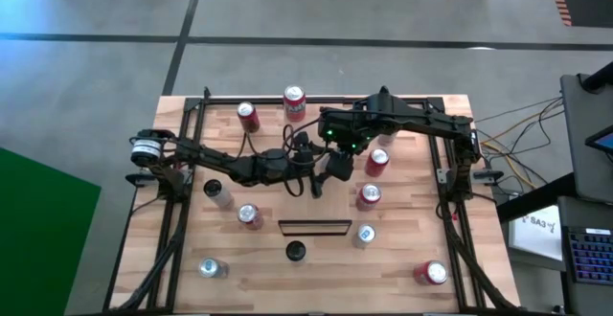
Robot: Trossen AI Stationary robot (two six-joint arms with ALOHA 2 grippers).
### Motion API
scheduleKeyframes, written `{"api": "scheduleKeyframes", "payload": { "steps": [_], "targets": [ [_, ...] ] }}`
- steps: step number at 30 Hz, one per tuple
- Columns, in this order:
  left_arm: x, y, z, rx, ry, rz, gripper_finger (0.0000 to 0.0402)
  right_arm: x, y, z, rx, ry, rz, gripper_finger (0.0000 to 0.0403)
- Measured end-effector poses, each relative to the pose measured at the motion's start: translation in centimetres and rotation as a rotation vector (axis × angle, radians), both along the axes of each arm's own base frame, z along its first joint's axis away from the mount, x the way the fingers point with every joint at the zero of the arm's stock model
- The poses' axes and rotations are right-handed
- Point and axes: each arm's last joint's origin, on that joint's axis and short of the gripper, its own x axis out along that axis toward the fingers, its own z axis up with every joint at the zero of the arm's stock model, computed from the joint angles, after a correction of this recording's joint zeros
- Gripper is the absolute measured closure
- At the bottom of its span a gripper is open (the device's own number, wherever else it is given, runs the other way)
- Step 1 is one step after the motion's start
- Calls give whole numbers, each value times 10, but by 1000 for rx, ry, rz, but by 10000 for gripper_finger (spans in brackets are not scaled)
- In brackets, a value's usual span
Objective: Place canned beverage on shelf
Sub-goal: Put the bottom right blue soda can on the shelf
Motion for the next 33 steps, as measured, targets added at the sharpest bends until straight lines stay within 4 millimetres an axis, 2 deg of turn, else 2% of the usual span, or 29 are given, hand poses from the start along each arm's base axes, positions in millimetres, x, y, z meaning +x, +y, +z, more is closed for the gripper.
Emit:
{"api": "scheduleKeyframes", "payload": {
  "steps": [4, 8, 19, 33],
  "targets": [
    [0, 0, 0, -3, -1, -6, 169, 1, 0, -1, 3, 3, 1, 112],
    [0, -1, 0, -8, -1, -9, 177, 2, 0, -2, 2, 0, 1, 92],
    [0, -1, 0, -15, 0, -8, 190, 3, 0, 0, 3, -22, -14, 121],
    [0, -1, -1, -16, 3, -8, 192, 5, -1, 1, -1, -48, -15, 119]
  ]
}}
